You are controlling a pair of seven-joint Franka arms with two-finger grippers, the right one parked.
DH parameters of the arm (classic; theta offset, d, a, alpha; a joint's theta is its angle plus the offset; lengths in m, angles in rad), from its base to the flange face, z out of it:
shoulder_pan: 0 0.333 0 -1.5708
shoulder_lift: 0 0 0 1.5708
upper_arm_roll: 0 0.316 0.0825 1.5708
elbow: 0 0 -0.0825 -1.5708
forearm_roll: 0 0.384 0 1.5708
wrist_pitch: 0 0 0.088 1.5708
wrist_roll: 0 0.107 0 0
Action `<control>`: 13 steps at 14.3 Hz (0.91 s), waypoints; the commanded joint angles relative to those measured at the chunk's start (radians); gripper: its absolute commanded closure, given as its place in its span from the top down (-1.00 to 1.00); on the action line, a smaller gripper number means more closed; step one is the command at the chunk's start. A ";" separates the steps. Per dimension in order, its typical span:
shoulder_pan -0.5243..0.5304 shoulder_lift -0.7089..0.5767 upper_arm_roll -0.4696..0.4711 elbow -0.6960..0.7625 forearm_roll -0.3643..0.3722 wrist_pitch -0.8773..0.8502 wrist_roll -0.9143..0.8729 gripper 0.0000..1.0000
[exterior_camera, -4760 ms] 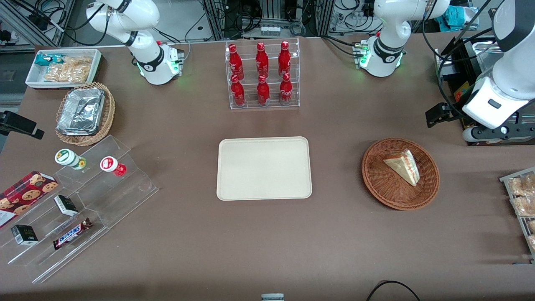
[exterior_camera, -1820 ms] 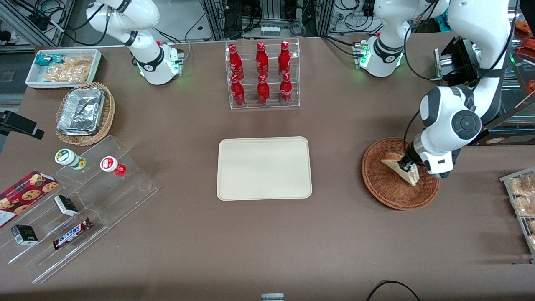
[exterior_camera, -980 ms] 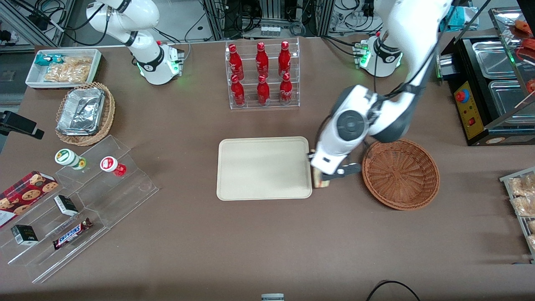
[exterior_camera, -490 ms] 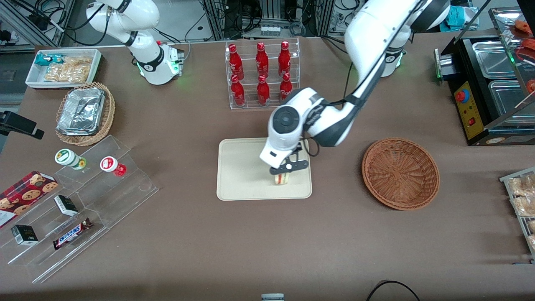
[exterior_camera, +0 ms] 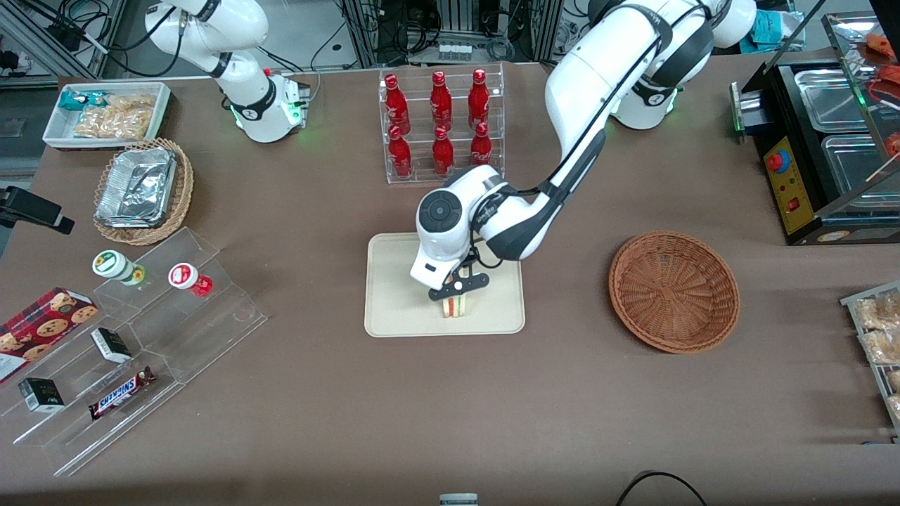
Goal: Place sandwich from basket to tray
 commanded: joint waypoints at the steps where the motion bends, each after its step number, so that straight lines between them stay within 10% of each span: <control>1: -0.011 0.017 0.005 0.038 -0.021 0.022 -0.038 0.99; 13: 0.003 -0.285 0.169 -0.159 -0.073 -0.238 0.026 1.00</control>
